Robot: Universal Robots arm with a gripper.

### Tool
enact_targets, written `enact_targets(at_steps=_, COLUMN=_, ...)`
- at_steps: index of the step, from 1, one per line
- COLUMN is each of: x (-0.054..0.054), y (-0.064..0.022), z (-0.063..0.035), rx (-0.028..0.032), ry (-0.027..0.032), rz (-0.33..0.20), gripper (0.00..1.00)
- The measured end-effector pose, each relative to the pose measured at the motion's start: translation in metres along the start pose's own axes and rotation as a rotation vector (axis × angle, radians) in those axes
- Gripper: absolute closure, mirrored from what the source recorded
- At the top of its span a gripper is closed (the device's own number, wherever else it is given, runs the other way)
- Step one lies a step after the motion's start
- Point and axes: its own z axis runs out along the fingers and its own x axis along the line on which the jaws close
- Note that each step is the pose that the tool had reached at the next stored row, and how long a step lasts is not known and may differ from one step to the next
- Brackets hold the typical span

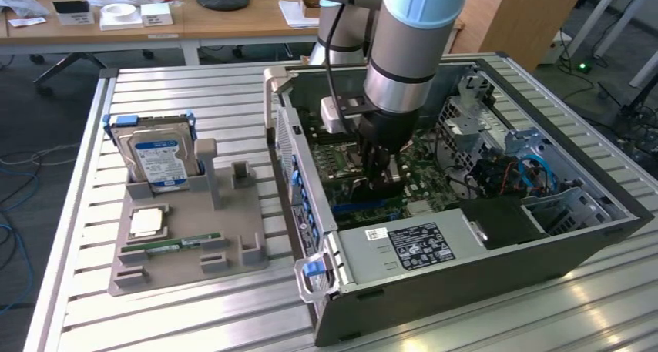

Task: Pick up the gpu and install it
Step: 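Insert the gpu into the slot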

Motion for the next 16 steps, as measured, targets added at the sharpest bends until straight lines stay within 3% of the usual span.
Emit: enact_targets(at_steps=16, x=0.0000, y=0.0003, z=0.0030, rx=0.0004, ry=0.0000, rz=0.012, gripper=0.73)
